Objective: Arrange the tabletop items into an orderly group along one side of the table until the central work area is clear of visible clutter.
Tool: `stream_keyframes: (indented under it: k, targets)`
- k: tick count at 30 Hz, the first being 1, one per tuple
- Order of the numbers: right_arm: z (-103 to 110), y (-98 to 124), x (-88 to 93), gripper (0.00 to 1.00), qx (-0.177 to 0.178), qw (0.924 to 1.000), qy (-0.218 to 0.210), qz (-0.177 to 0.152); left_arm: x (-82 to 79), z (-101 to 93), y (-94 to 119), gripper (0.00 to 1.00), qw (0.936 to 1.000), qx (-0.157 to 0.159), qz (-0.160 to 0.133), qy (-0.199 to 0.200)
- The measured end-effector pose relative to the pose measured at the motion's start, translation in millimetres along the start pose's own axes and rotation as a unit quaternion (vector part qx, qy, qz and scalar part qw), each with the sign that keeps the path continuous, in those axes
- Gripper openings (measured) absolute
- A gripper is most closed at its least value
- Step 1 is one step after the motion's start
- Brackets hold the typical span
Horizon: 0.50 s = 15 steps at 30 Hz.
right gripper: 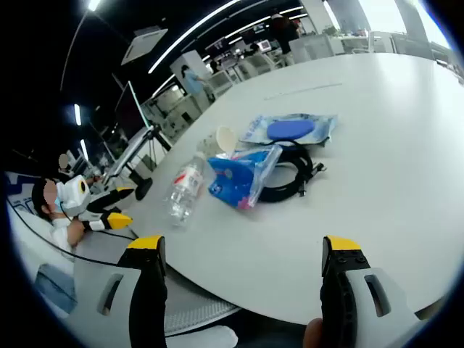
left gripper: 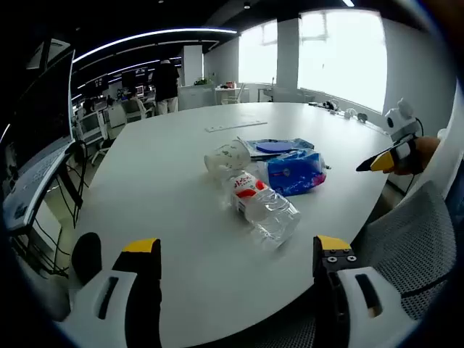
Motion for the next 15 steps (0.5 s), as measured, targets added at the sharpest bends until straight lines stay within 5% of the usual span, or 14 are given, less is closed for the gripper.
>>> stream_keyframes:
  k: [15]
  targets:
    - [1.0,-2.1,4.6,0.88,-0.002,0.9999,0.000,0.011,0.1,1.4,-1.4,0.92,1.0000,-0.004,0.000,-0.006]
Point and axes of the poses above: the point that each gripper's makers call its tool centre point, and the gripper's own axes: y roughly backward along the fingers, z roughly to its left, x roughly out of its underside, the point moved 6 cm from there along y, roughly backward along the fingers, and after that the axes turned 4 degrees about -x, right-handed, at the moved point
